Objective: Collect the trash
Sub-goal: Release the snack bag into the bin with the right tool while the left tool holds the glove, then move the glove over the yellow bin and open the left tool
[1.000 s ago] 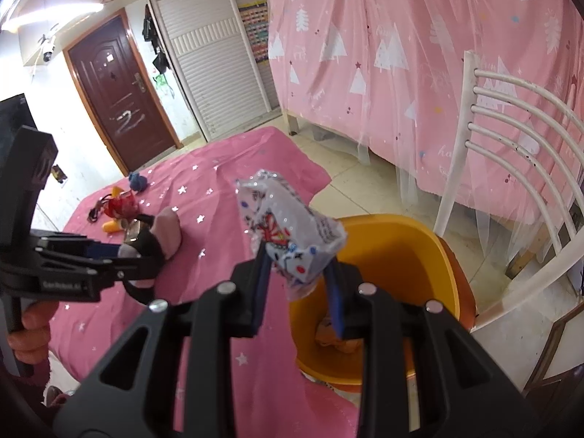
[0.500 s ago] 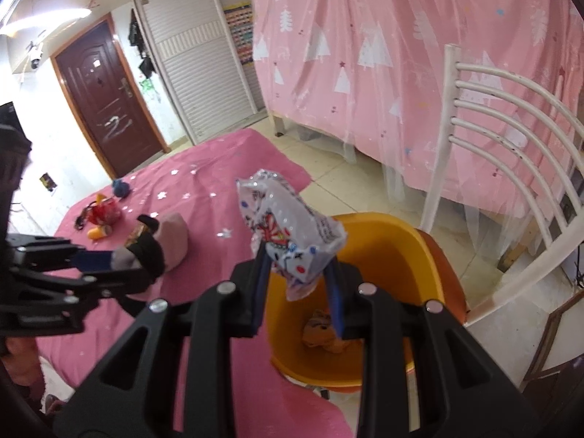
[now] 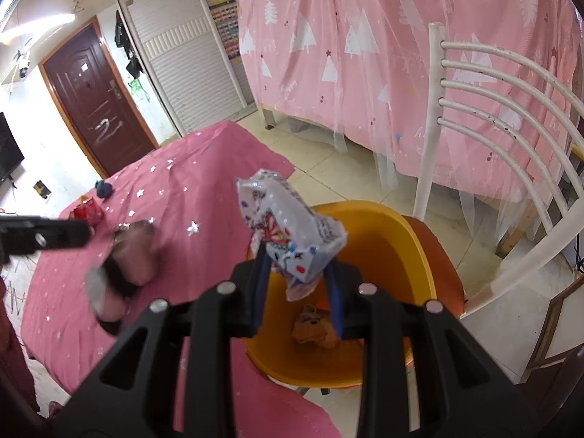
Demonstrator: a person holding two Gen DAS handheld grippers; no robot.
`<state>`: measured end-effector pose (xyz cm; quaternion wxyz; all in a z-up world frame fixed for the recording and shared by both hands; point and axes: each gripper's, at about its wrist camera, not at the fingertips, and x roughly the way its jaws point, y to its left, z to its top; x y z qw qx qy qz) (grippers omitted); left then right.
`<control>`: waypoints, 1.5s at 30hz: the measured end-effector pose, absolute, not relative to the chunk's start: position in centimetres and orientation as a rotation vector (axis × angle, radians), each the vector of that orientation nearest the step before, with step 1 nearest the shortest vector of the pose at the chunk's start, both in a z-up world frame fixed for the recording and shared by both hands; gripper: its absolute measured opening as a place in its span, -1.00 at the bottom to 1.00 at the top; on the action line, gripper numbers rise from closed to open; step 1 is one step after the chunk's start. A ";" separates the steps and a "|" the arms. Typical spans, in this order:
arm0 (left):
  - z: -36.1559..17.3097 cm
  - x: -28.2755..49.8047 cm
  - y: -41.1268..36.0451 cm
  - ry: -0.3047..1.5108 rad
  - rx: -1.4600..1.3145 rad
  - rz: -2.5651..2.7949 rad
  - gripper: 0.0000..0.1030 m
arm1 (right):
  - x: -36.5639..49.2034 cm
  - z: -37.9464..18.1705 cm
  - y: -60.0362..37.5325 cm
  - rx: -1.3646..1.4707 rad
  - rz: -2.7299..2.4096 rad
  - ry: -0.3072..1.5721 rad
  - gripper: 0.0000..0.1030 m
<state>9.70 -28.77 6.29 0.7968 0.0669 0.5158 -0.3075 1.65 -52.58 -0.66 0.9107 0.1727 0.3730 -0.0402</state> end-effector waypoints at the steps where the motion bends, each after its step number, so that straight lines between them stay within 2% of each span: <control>1: 6.8 9.7 -28.5 1.097 0.136 -0.660 -0.36 | 1.8 -0.9 -52.6 0.354 -0.084 0.775 -0.48; 7: 7.6 9.2 -28.3 1.055 0.179 -0.637 -0.36 | 2.3 -2.2 -52.5 0.344 -0.106 0.816 -0.46; 10: 6.5 9.0 -28.5 1.079 0.224 -0.628 -0.36 | 2.7 -2.8 -52.6 0.330 -0.122 0.837 -0.39; 19: 2.9 8.2 -30.8 1.128 0.348 -0.615 -0.36 | 3.0 -3.7 -52.8 0.326 -0.145 0.856 -0.38; 22: 2.0 8.0 -31.3 1.126 0.375 -0.621 -0.44 | 3.0 -3.8 -53.1 0.339 -0.152 0.855 -0.14; 26: 2.3 7.6 -30.9 1.111 0.361 -0.639 -0.53 | 2.7 -3.5 -53.2 0.352 -0.155 0.844 -0.05; 29: 3.2 7.2 -29.9 1.096 0.316 -0.678 -0.54 | 2.5 -3.1 -53.2 0.360 -0.156 0.830 0.16; 45: 11.8 6.0 -19.3 0.954 0.133 -0.689 -0.54 | 1.4 1.0 -49.6 0.292 -0.065 0.729 0.17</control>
